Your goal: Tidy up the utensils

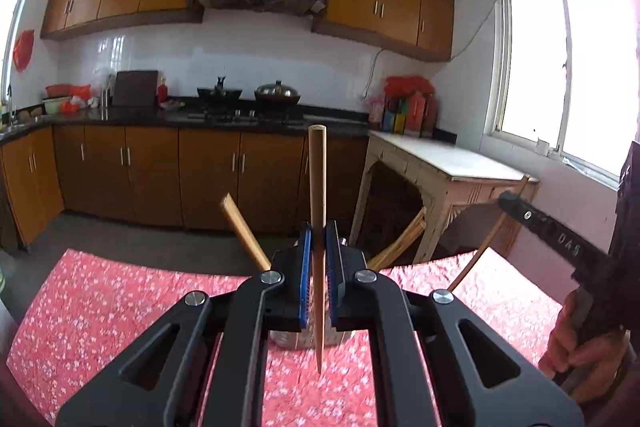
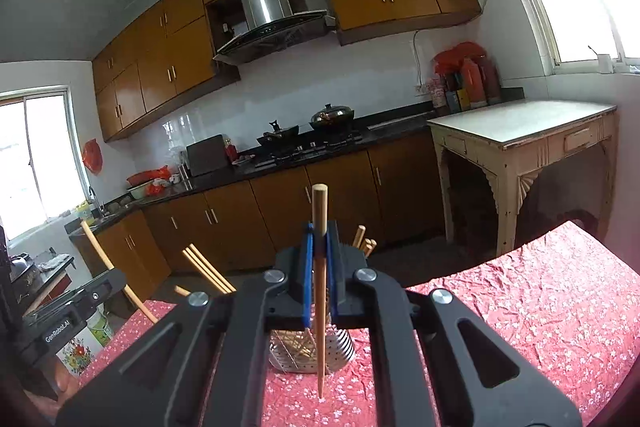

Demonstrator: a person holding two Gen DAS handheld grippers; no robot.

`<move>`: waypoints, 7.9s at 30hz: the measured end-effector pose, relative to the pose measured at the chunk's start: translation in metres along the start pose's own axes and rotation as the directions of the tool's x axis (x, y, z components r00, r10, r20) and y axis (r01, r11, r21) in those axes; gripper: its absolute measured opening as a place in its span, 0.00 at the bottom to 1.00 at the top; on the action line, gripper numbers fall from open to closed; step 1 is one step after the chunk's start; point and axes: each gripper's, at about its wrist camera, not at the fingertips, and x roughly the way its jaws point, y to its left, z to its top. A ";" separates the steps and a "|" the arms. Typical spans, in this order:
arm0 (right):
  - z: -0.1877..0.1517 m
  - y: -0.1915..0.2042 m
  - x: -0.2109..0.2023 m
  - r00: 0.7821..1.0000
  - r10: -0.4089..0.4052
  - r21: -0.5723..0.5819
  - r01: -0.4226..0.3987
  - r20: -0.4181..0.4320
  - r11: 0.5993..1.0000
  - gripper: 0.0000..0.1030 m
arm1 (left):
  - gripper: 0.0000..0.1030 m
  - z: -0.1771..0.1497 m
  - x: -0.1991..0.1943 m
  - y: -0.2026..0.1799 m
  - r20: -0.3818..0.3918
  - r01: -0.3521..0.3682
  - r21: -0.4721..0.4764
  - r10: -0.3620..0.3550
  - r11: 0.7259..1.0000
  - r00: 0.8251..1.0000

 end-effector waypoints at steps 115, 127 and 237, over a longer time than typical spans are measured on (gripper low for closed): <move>-0.200 0.049 -0.122 0.995 -0.078 -0.293 0.091 0.055 0.952 0.96 | 0.98 -0.168 -0.112 0.038 0.090 -0.253 0.060 0.247 0.966 0.965; -0.202 0.043 -0.121 0.995 -0.082 -0.278 0.093 0.050 0.956 0.96 | 0.98 -0.168 -0.116 0.032 0.107 -0.243 0.067 0.235 0.968 0.966; -0.210 0.041 -0.119 0.996 -0.084 -0.251 0.090 0.033 0.964 0.96 | 0.98 -0.169 -0.110 0.025 0.083 -0.251 0.034 0.247 0.967 0.965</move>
